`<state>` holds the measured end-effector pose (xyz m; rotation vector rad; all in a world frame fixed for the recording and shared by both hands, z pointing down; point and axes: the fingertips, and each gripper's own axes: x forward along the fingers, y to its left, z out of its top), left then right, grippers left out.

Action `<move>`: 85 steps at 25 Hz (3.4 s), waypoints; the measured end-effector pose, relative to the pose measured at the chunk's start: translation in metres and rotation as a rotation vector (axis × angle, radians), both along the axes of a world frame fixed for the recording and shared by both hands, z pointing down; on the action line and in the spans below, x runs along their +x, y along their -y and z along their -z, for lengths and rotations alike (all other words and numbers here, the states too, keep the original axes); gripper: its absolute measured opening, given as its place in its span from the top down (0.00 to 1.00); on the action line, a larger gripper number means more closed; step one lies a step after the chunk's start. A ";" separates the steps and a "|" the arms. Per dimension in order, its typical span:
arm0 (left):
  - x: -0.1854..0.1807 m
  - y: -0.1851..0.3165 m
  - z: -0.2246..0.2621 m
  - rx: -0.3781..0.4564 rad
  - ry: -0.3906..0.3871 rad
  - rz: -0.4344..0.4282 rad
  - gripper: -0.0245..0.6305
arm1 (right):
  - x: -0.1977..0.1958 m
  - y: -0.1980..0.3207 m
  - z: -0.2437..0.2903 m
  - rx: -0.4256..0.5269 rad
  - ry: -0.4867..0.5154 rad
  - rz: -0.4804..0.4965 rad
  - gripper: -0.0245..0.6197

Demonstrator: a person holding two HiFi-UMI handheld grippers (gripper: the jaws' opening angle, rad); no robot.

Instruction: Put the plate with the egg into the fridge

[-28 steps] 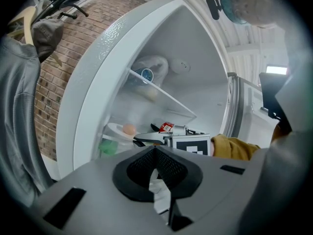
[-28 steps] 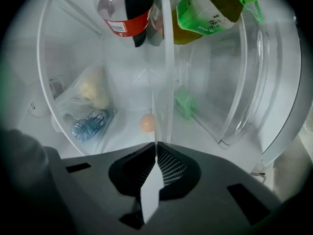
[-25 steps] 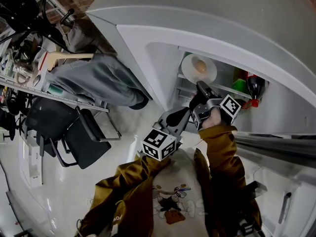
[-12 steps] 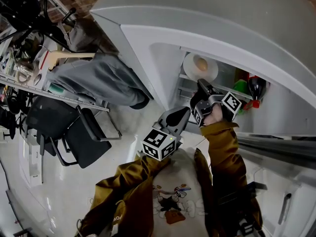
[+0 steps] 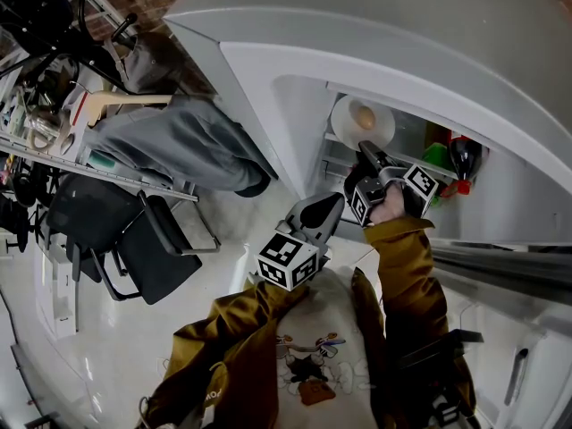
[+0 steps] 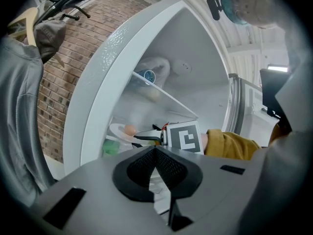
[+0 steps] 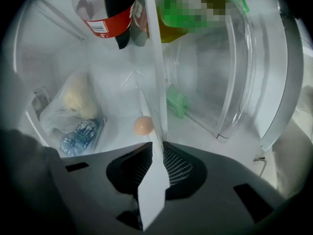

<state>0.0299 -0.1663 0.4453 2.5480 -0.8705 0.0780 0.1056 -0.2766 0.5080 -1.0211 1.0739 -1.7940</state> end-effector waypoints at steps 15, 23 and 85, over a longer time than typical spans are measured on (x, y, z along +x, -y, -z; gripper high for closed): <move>0.004 -0.006 0.001 0.004 0.000 -0.004 0.95 | 0.002 -0.001 0.014 0.067 0.038 0.003 0.66; 0.003 -0.011 0.002 0.006 -0.003 -0.004 0.95 | 0.002 -0.010 0.011 0.061 -0.001 0.020 0.65; -0.010 -0.013 0.044 0.042 -0.099 0.001 0.95 | 0.011 -0.129 0.132 0.449 -1.449 0.126 0.95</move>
